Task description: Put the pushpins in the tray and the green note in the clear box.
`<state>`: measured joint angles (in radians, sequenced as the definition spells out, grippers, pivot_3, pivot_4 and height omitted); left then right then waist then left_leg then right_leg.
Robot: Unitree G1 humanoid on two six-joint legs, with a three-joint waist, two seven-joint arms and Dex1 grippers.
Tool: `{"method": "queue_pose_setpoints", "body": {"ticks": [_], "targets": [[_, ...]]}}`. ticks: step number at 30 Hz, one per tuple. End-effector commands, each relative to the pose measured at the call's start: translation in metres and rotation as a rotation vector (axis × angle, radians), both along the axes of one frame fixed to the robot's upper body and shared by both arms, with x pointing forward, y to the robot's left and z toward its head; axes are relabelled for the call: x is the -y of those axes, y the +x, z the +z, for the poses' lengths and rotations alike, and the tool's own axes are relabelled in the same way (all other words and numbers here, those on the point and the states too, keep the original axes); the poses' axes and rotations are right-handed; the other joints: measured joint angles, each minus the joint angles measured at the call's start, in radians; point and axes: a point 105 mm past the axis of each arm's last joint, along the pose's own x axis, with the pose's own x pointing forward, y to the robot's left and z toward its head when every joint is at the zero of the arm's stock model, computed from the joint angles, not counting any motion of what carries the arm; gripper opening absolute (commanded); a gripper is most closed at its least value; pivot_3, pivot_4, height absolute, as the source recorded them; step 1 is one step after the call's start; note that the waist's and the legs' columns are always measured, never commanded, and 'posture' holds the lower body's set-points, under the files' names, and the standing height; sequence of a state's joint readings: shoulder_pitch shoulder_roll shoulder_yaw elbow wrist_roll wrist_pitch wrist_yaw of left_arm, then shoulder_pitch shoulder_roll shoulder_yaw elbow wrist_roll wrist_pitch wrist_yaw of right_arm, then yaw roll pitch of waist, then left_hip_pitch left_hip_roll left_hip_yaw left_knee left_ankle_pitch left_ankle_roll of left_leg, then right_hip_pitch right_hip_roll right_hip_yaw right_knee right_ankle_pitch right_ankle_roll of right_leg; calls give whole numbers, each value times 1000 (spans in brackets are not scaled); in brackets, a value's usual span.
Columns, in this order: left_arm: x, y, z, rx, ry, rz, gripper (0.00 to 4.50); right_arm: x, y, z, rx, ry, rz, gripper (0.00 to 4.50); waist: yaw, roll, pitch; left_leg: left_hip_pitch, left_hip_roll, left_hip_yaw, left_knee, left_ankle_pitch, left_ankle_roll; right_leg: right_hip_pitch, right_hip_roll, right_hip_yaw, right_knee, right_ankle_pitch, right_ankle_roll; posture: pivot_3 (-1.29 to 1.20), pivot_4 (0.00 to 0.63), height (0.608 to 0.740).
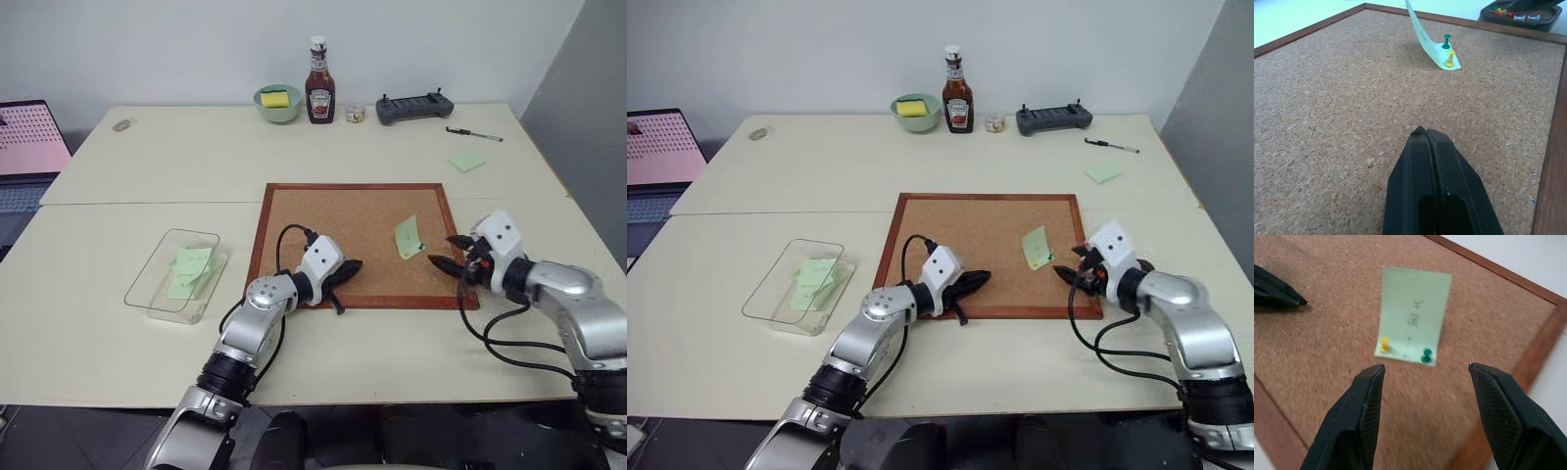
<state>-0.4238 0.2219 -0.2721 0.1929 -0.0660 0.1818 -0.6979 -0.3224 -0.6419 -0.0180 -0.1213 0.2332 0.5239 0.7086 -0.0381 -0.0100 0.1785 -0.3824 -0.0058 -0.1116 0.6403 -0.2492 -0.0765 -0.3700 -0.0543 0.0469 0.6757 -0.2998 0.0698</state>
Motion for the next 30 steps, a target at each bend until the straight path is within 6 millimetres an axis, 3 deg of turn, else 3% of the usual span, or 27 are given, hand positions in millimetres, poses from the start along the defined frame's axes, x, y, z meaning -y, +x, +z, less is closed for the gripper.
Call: {"method": "queue_pose_setpoints", "body": {"ticks": [1,3,6,18,30], "targets": [[-4,-8,-26,-72,58,8,0,-6,16,3,60,-18,-5,2880,1,0,0,0,0,0,0,0,0,0,0,0,0,0,0,0,150,740],[-5,-7,-26,-70,57,12,0,-9,19,0,57,-18,6,2880,1,0,0,0,0,0,0,0,0,0,0,0,0,0,0,0,150,740],[-5,-7,-25,-68,57,15,0,-11,21,-5,54,-21,17,2418,1,0,0,0,0,0,0,0,0,0,0,0,0,0,0,0,150,740],[-6,-7,-26,-67,57,20,0,-12,29,-11,51,-19,7,18,-1,0,0,0,0,0,0,0,0,0,0,0,0,0,0,0,150,740],[-7,-9,-29,-77,62,20,0,-20,21,9,85,73,36,18,-1,0,0,0,0,0,-1,0,0,-1,0,0,0,0,0,0,150,740]]}}
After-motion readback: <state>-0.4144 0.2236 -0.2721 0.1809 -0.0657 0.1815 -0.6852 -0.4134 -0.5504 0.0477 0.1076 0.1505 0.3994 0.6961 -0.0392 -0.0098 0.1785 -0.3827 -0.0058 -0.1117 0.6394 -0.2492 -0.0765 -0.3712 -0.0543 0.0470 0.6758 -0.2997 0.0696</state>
